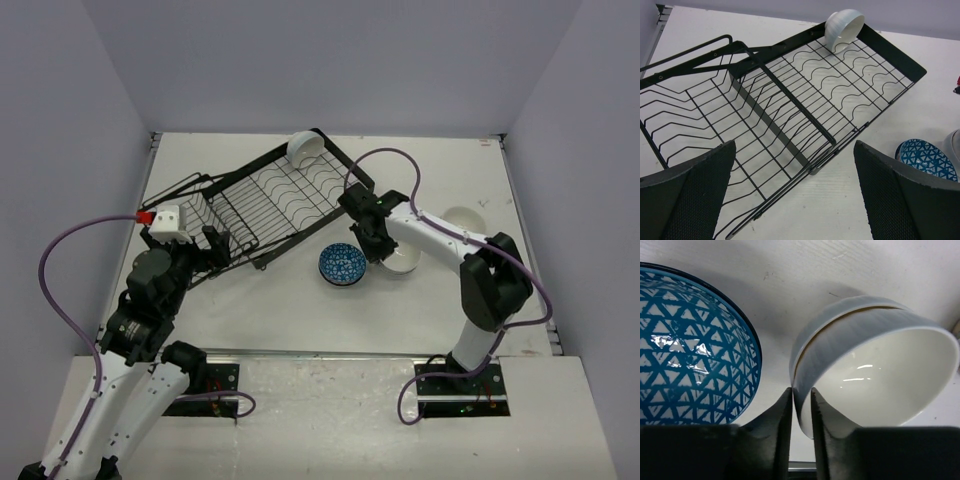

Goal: Unload the bowls from the dish rack

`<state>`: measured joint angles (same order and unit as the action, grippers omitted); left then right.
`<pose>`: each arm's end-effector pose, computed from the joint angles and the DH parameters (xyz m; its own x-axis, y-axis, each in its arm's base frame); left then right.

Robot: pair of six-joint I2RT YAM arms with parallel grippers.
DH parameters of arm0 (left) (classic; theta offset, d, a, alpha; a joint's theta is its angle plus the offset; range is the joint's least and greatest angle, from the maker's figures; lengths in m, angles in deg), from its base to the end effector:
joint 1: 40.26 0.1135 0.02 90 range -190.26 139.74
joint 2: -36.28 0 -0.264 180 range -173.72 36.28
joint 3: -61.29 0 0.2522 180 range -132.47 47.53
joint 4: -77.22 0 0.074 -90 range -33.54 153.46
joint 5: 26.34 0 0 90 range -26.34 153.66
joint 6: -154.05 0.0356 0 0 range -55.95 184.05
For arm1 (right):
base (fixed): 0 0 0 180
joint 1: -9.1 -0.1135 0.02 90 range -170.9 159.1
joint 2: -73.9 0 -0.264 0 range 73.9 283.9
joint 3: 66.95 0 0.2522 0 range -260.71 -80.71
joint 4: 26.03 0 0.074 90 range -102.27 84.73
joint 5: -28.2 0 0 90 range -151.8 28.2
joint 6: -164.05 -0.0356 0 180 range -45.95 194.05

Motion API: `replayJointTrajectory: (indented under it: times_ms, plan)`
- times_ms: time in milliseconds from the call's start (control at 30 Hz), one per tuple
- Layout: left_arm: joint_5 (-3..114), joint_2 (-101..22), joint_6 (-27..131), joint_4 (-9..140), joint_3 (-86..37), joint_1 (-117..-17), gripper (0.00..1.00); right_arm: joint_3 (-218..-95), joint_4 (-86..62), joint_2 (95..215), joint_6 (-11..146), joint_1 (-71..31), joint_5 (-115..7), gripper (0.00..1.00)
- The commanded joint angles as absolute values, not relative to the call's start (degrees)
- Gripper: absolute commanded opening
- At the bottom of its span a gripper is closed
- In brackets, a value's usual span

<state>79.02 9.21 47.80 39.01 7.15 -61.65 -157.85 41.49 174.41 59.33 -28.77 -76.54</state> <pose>0.1112 -0.0334 0.3275 -0.2034 -0.2101 -0.9563 0.0550 0.9727 -0.2254 0.2747 0.2022 0.2253 -0.8838 -0.3760 -0.2785 -0.3354 0.9241 -0.1833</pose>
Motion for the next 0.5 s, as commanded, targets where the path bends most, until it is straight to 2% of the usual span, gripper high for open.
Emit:
replayJointTrajectory:
  times_ms: [0,167,333,467]
  plan:
    - [78.25,9.74,49.28,41.48,7.45,-61.27,1.00,-160.78,43.45,173.66,59.64,-28.78,-79.64,0.25]
    - [78.43,9.82,49.28,41.48,7.37,-61.27,1.00,-161.04,44.68,170.32,59.11,-28.95,-79.81,0.44]
    - [78.78,9.91,49.19,41.31,7.37,-61.27,1.00,-162.18,46.61,164.53,58.76,-29.04,-79.20,0.50]
    - [79.39,9.47,49.11,41.22,7.37,-61.27,1.00,-165.42,44.96,156.55,58.75,-29.04,-78.07,0.60]
